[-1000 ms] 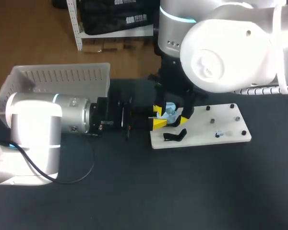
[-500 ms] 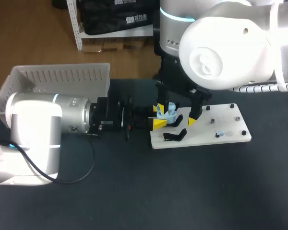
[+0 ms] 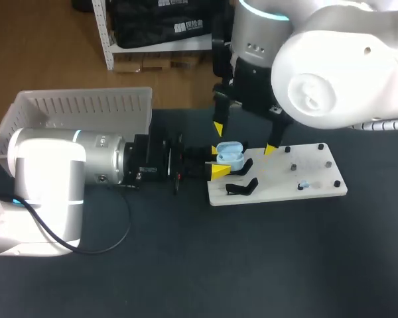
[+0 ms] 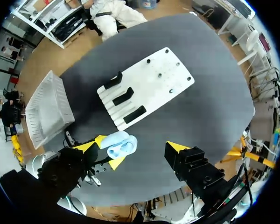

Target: Pick up each earbud case from the left stands, insert the matching earbuds, close the lid, and place the case in the box.

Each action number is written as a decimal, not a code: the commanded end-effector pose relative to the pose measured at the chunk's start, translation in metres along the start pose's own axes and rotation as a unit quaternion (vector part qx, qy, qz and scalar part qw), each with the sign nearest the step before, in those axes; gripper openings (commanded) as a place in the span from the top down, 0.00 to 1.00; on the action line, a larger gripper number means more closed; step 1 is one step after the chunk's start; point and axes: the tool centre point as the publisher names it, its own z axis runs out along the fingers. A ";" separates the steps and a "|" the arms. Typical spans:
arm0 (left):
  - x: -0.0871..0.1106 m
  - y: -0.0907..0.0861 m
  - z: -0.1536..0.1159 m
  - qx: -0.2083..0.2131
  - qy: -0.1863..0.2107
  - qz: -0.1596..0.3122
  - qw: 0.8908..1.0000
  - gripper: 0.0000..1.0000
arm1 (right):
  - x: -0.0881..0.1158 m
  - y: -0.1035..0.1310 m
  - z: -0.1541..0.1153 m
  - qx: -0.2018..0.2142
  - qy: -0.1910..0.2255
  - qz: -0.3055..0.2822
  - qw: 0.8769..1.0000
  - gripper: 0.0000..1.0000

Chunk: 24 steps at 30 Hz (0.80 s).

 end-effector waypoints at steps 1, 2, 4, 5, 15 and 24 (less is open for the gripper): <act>0.001 -0.001 0.001 -0.003 -0.001 0.002 1.000 1.00 | 0.003 -0.020 -0.009 -0.042 -0.022 -0.038 0.998 0.06; 0.001 -0.001 0.001 -0.003 -0.001 0.002 1.000 1.00 | 0.003 -0.024 -0.010 -0.045 -0.023 -0.051 0.997 0.07; 0.001 -0.001 0.001 -0.003 -0.001 0.002 1.000 1.00 | 0.003 -0.036 -0.009 -0.047 -0.031 -0.070 0.996 0.07; 0.001 -0.001 0.001 -0.003 -0.001 0.002 1.000 1.00 | 0.003 -0.042 -0.008 -0.047 -0.031 -0.078 0.995 0.07; 0.001 -0.001 0.001 -0.003 -0.001 0.002 1.000 1.00 | -0.009 -0.086 -0.002 -0.058 -0.025 -0.102 0.993 0.25; 0.001 -0.001 0.001 -0.003 -0.001 0.002 1.000 1.00 | -0.025 -0.113 0.020 -0.065 -0.001 -0.148 0.987 0.44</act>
